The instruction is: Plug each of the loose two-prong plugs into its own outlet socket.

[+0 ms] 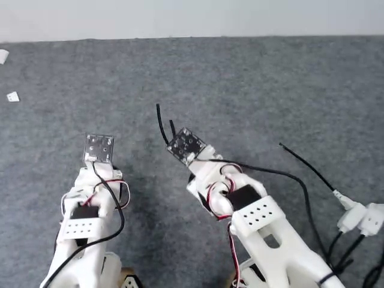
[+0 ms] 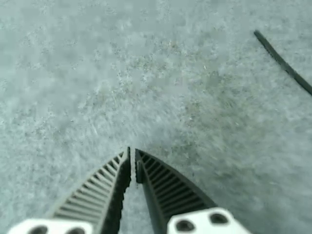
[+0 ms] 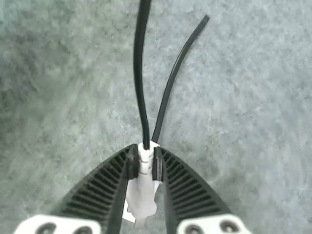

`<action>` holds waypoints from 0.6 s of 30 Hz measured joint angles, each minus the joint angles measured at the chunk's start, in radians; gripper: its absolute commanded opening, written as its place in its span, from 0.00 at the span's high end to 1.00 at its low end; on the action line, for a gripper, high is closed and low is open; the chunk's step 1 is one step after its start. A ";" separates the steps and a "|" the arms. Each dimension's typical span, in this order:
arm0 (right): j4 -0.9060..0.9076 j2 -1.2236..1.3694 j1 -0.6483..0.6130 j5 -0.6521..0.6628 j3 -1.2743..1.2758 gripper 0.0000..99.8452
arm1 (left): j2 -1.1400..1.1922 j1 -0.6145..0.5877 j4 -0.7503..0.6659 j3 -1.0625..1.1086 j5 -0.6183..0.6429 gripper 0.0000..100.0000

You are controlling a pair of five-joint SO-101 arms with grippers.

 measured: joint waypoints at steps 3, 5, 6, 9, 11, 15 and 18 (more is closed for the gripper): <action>0.084 0.000 -0.025 -0.031 -0.084 0.99 | 0.061 0.000 0.107 -0.066 -0.034 0.99; 0.121 0.000 -0.043 -0.038 -0.129 0.99 | 0.137 0.002 0.129 -0.118 -0.034 0.99; 0.133 0.000 -0.058 -0.041 -0.146 0.99 | 0.178 -0.002 0.150 -0.153 -0.034 0.99; 0.146 0.000 -0.109 -0.043 -0.178 0.99 | 0.324 -0.009 0.221 -0.273 -0.064 0.99; 0.147 0.000 -0.140 -0.043 -0.195 0.99 | 0.414 -0.008 0.279 -0.345 -0.137 0.99; 0.152 0.000 -0.187 -0.043 -0.238 0.99 | 0.480 -0.008 0.391 -0.410 -0.282 0.99; 0.152 0.000 -0.199 -0.043 -0.253 0.99 | 0.476 0.018 0.417 -0.408 -0.376 0.99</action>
